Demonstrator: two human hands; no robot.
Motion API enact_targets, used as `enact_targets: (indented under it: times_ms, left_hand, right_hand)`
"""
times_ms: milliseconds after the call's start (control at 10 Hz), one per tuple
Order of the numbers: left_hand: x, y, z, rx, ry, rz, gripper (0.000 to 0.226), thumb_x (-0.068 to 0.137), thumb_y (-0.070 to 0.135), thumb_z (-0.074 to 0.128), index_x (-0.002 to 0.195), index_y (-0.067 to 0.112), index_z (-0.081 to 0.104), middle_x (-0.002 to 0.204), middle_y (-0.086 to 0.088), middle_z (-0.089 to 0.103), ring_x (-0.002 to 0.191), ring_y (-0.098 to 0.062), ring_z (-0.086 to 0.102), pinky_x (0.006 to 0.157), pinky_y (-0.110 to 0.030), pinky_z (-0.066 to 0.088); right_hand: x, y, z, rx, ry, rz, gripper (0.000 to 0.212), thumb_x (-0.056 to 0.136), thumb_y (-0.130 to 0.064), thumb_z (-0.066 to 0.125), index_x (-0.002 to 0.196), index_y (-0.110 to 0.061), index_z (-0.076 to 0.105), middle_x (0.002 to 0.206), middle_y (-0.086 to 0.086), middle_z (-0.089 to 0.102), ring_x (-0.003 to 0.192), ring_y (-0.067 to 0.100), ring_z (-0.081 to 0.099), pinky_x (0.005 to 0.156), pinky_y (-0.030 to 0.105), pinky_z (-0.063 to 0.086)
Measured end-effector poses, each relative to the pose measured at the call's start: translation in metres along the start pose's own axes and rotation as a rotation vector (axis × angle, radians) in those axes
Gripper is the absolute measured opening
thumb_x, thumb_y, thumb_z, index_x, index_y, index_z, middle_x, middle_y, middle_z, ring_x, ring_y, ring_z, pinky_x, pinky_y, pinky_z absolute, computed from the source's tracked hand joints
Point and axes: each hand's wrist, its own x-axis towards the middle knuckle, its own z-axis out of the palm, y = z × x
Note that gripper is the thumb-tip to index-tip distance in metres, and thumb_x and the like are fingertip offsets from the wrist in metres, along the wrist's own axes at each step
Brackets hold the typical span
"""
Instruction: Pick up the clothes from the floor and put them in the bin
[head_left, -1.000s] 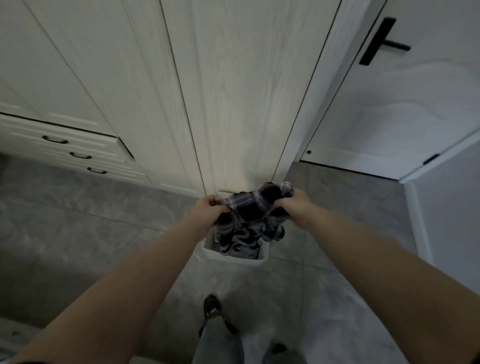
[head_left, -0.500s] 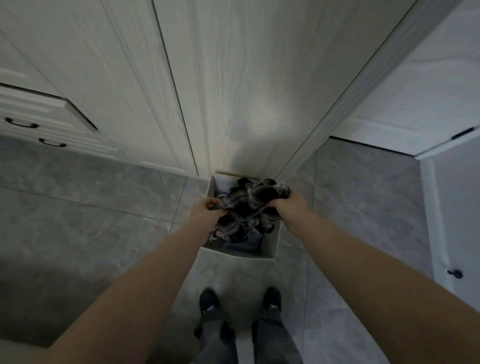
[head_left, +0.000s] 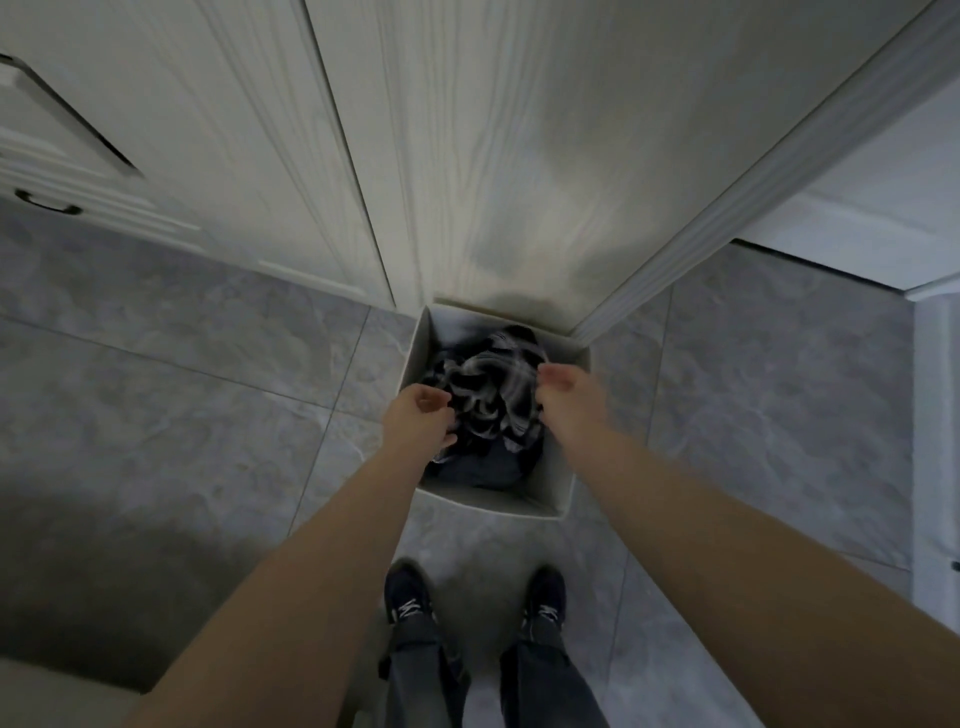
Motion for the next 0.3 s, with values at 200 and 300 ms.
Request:
enact_targets:
  times_ms: [200, 300]
  left_hand:
    - [-0.001, -0.017, -0.002, 0.005, 0.060, -0.042, 0.015, 0.089, 0.009, 0.058, 0.079, 0.020, 0.061, 0.080, -0.003, 0.066, 0.093, -0.027, 0.070, 0.085, -0.045, 0.059]
    - [0.001, -0.018, -0.008, 0.014, 0.148, -0.057, 0.008, 0.087, 0.013, 0.061, 0.081, 0.018, 0.064, 0.077, -0.003, 0.067, 0.083, -0.025, 0.068, 0.081, -0.042, 0.058]
  right_hand:
    - [-0.020, 0.019, 0.000, 0.038, -0.032, 0.043, 0.018, 0.081, -0.016, 0.072, 0.078, -0.032, 0.064, 0.086, -0.002, 0.071, 0.087, 0.021, 0.069, 0.084, 0.041, 0.060]
    - [-0.025, 0.021, 0.001, 0.080, -0.021, 0.054, 0.015, 0.081, -0.011, 0.073, 0.079, -0.024, 0.065, 0.087, 0.003, 0.070, 0.089, 0.023, 0.069, 0.087, 0.041, 0.059]
